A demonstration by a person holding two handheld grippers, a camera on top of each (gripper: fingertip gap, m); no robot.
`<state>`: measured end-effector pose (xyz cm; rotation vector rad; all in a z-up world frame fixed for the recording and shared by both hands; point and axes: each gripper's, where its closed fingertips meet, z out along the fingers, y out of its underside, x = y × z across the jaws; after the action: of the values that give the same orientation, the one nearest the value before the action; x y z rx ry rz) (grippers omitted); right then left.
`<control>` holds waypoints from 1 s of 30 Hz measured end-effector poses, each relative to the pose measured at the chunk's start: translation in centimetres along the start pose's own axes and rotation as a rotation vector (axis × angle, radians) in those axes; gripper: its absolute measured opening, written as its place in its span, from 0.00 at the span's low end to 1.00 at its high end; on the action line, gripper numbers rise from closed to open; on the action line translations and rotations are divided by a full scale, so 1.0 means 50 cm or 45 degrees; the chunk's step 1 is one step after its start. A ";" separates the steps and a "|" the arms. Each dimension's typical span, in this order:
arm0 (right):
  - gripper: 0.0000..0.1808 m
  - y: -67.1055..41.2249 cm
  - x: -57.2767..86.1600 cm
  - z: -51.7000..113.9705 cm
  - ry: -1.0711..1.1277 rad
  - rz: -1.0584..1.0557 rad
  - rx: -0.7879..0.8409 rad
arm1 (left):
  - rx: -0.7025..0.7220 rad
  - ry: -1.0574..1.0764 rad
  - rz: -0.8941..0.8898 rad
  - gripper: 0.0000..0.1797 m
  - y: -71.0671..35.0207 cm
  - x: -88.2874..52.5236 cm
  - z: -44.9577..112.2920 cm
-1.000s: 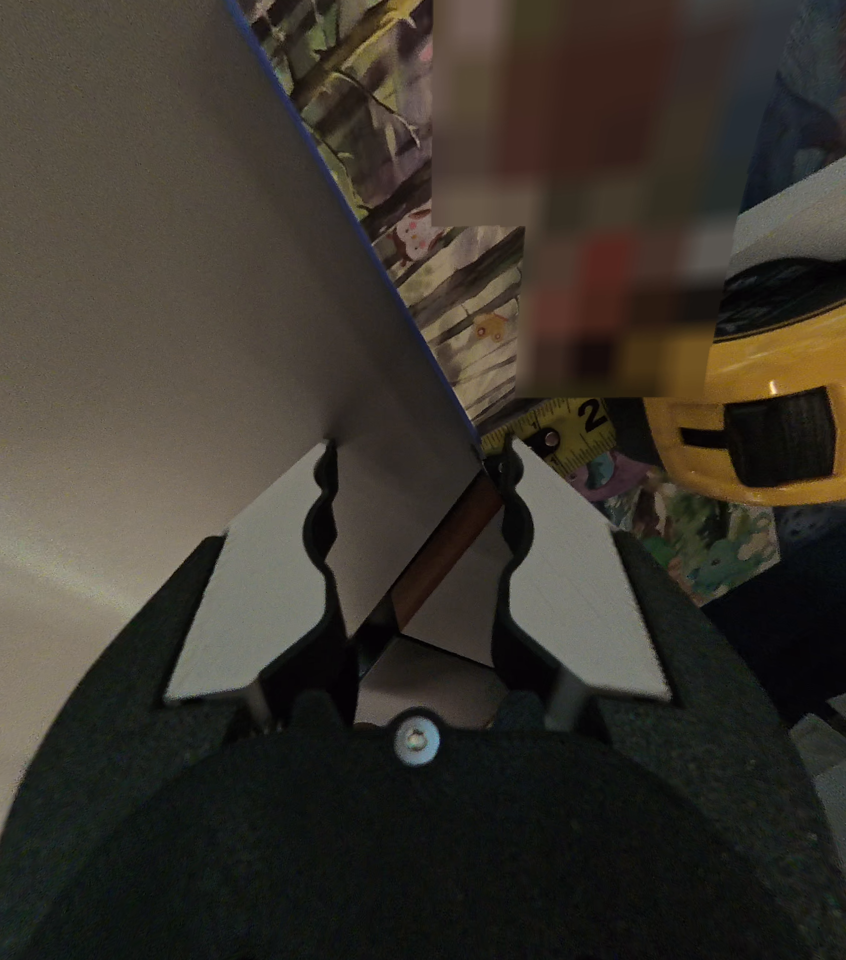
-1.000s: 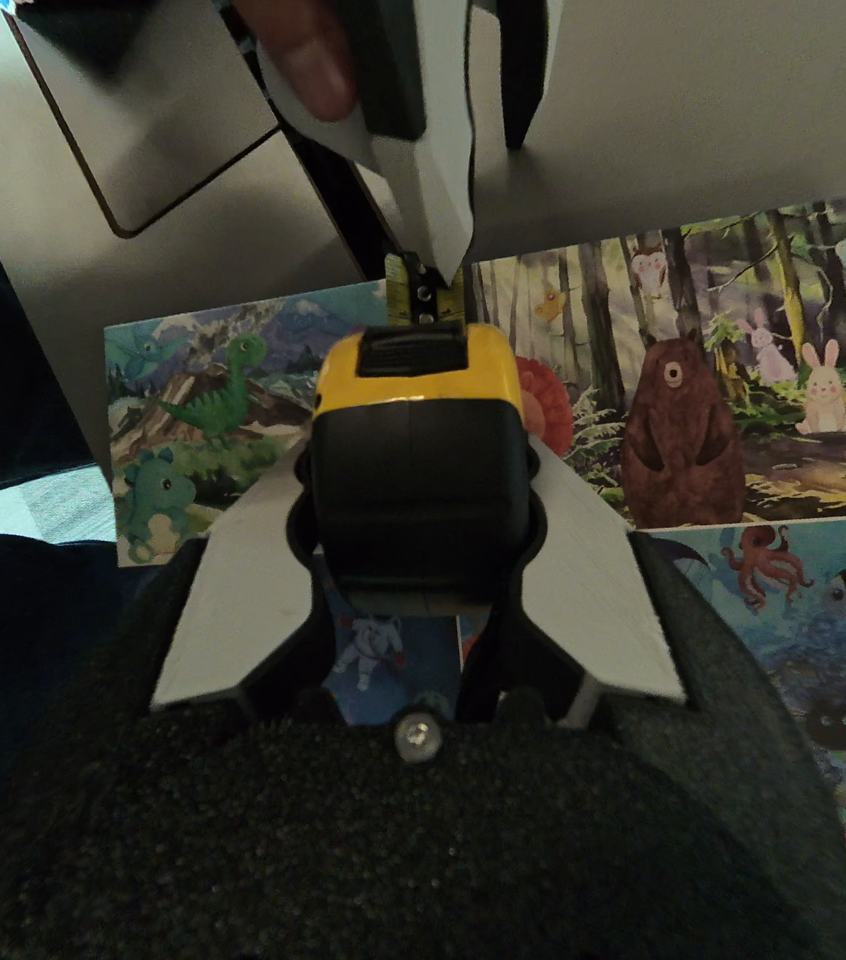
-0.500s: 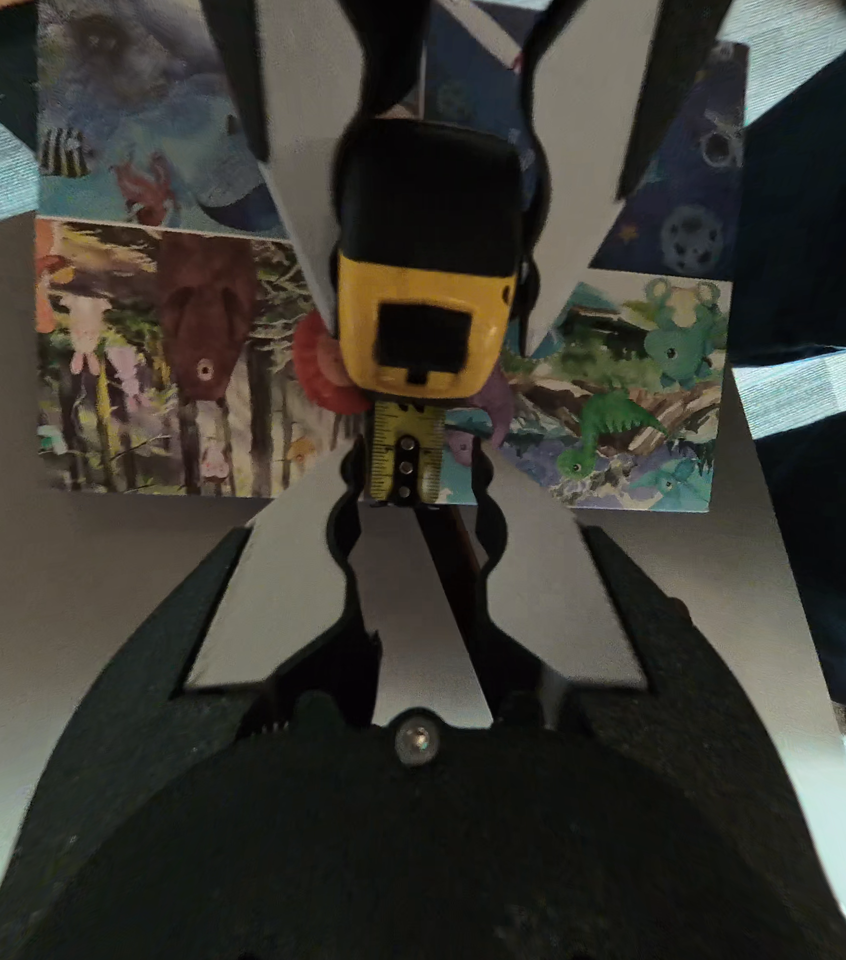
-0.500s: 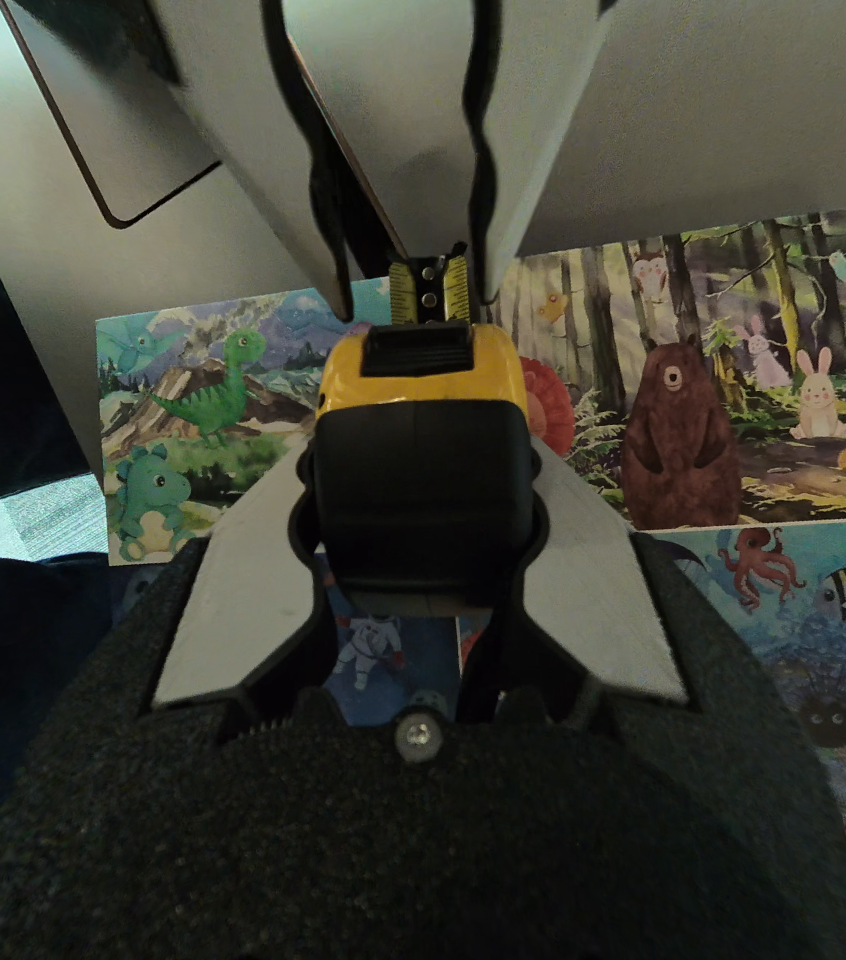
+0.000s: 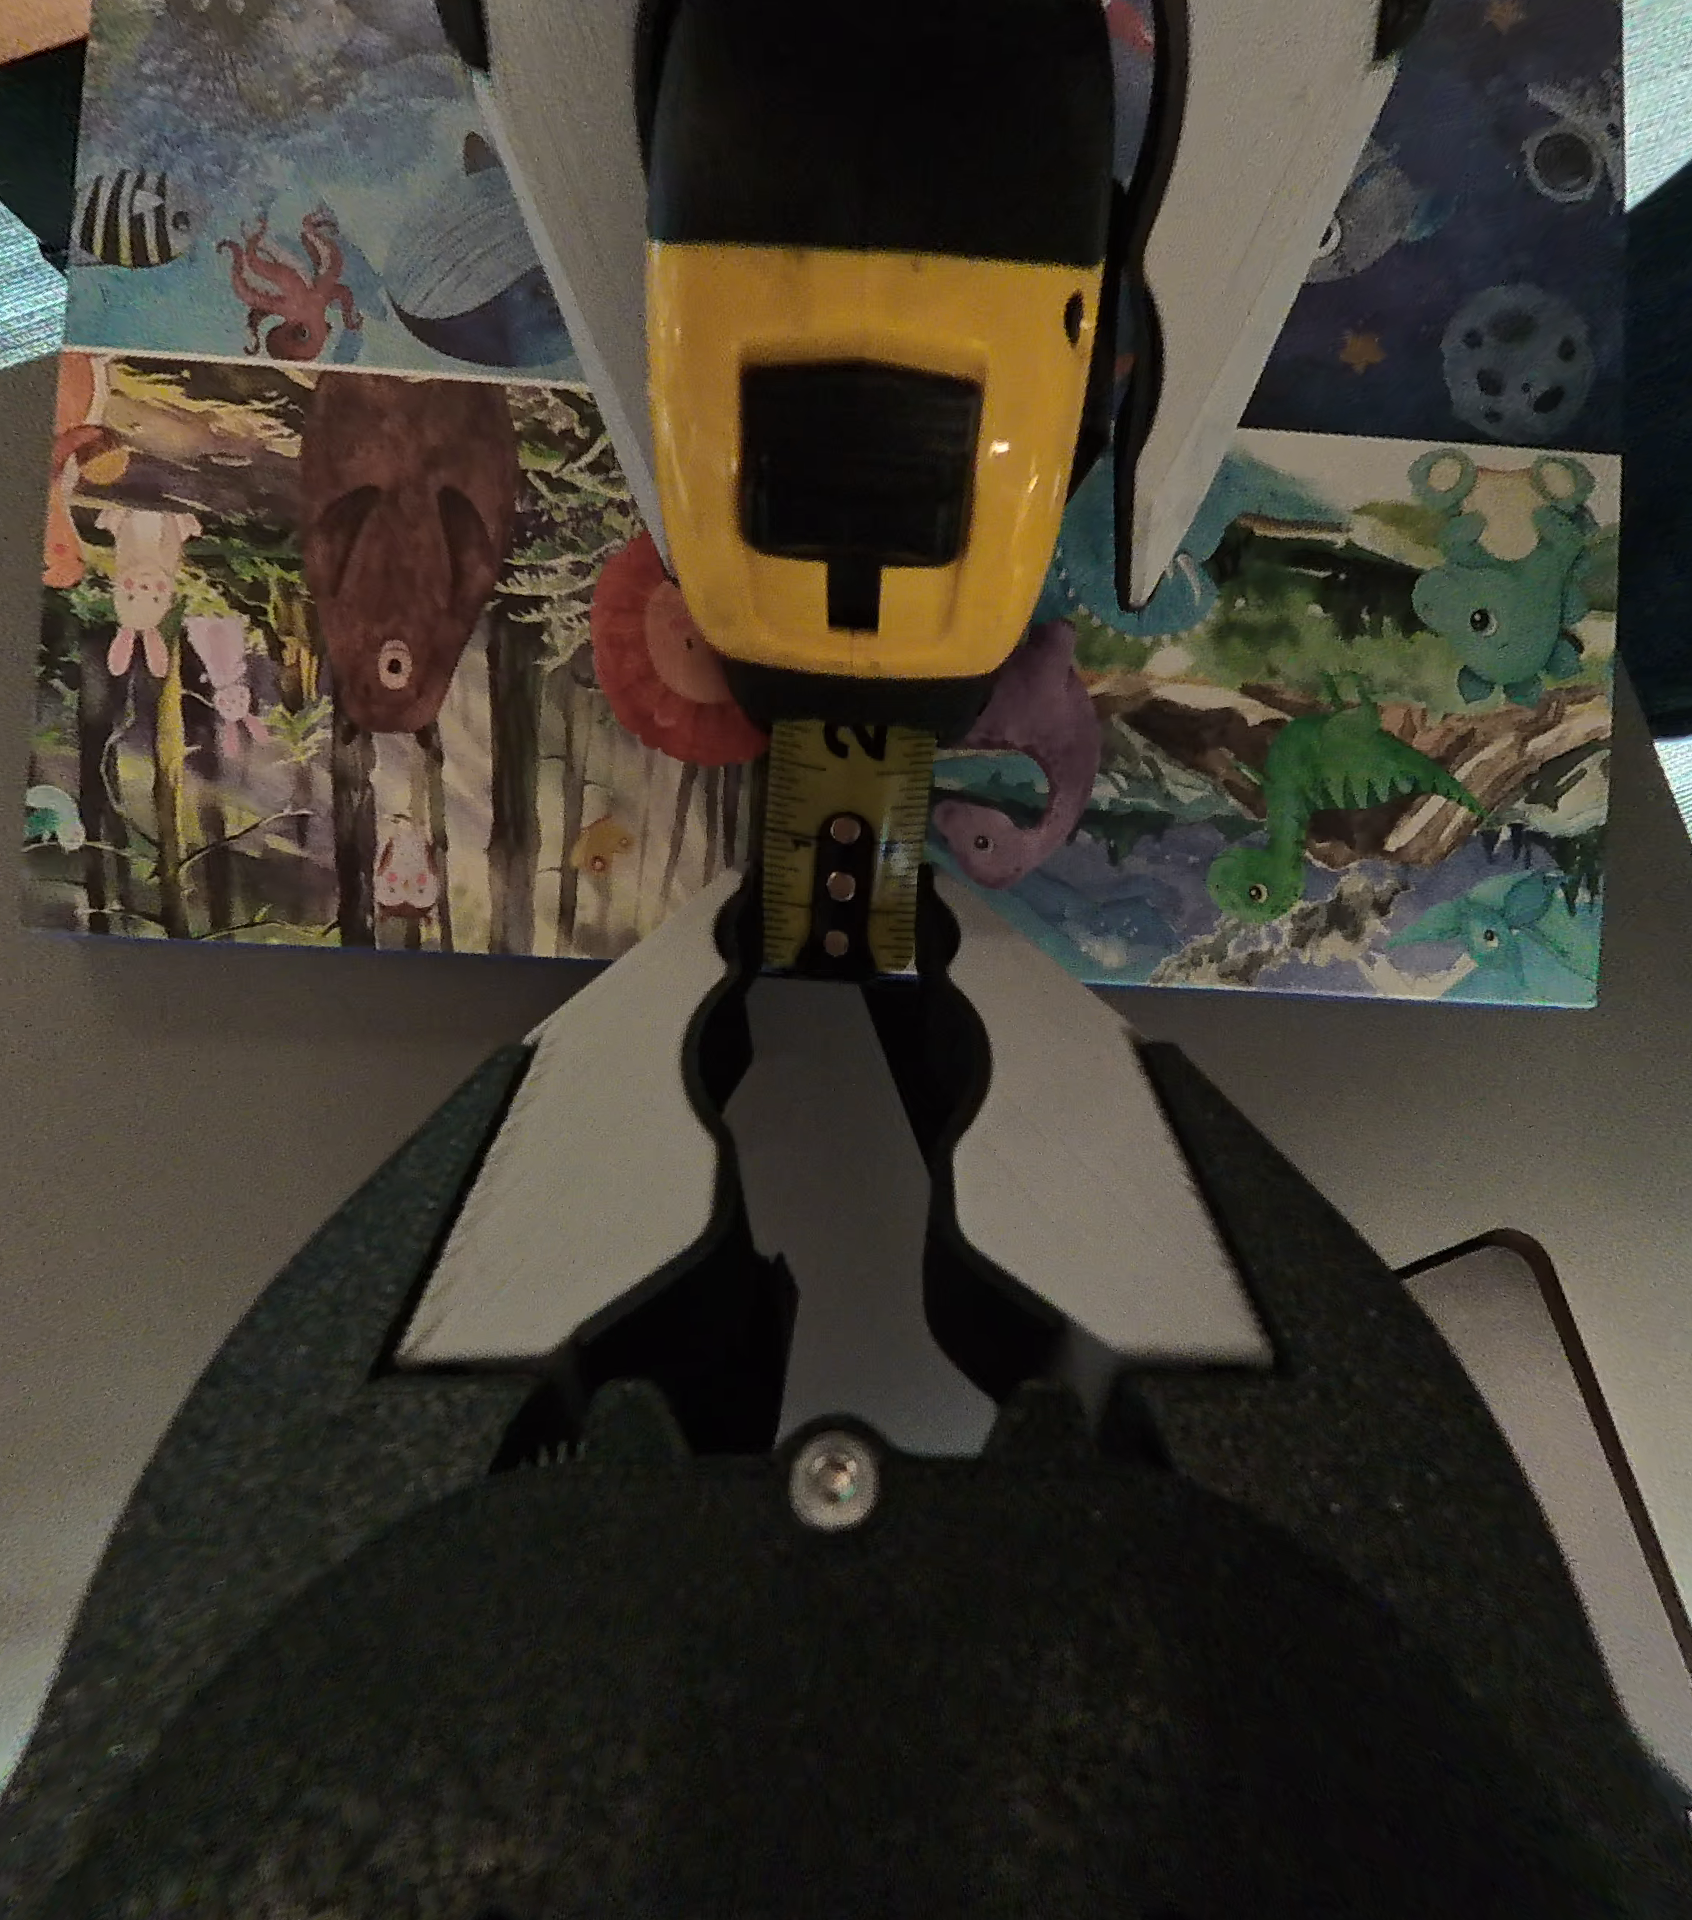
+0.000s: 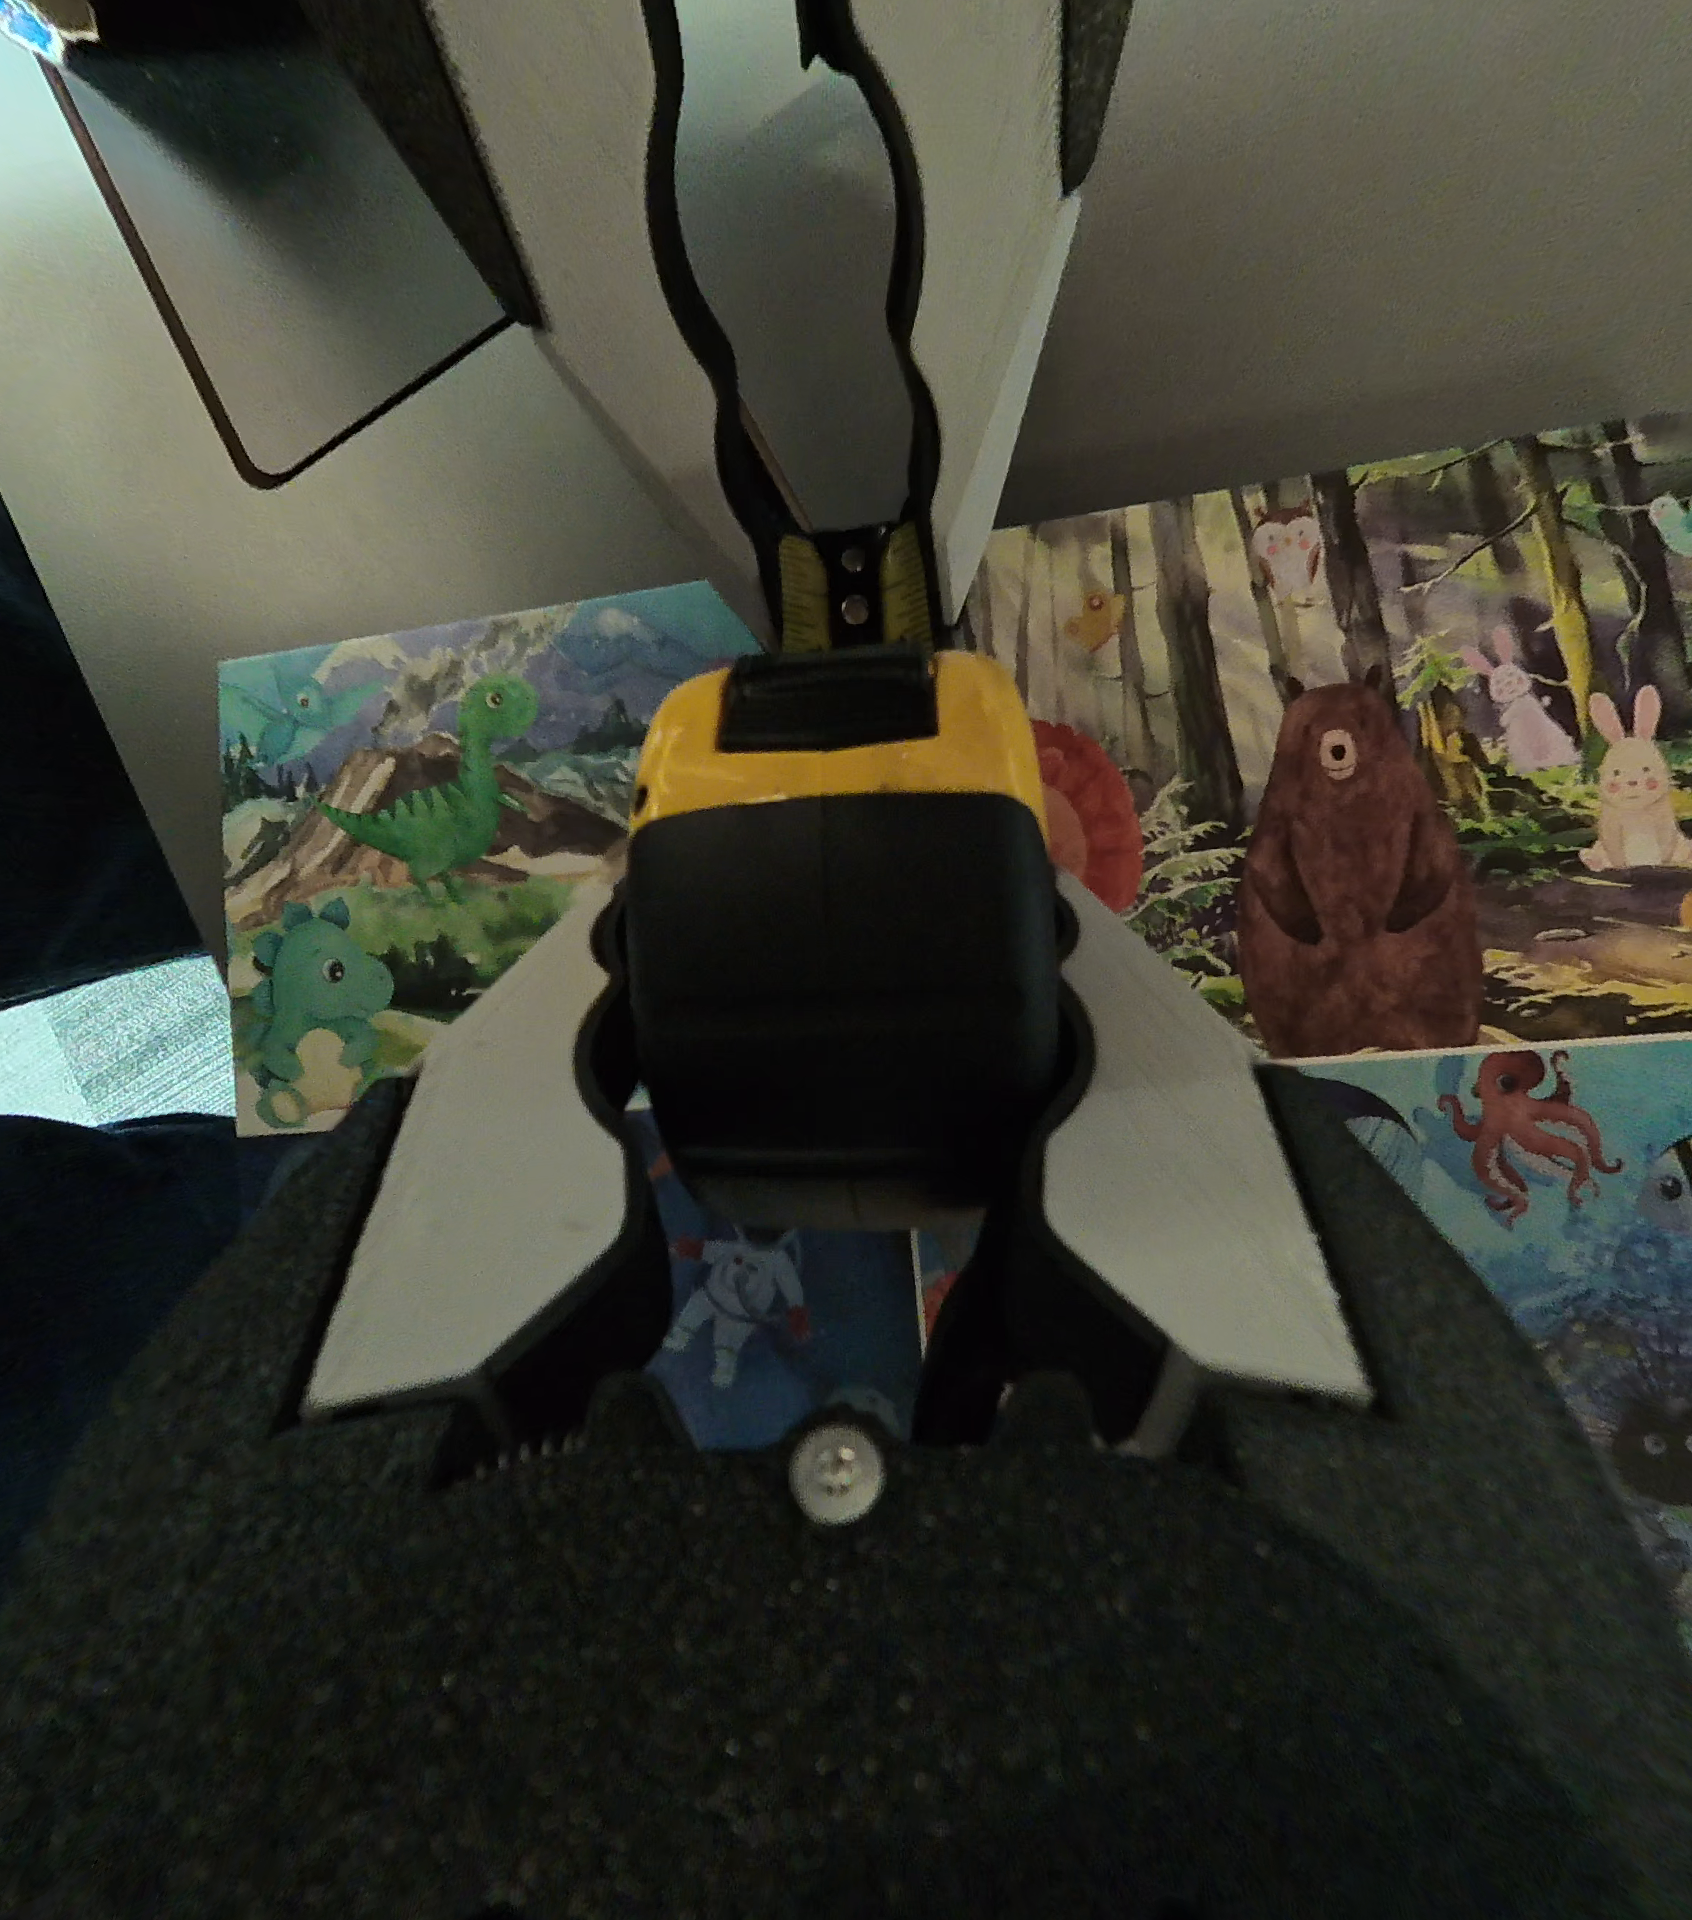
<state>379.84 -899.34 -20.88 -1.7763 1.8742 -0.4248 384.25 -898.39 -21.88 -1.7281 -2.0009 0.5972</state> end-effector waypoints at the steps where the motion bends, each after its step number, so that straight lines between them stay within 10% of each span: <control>1: 0.42 0.003 0.000 -0.002 0.000 -0.004 -0.010 | -0.001 0.003 -0.005 0.16 0.000 0.000 0.000; 30: 0.42 0.170 0.008 -0.112 -0.018 0.002 -0.108 | 0.036 -0.022 -0.055 0.16 -0.006 0.002 0.005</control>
<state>369.65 -899.66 -21.08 -1.8275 1.9099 -0.3358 383.86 -898.37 -21.93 -1.6646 -2.0265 0.6252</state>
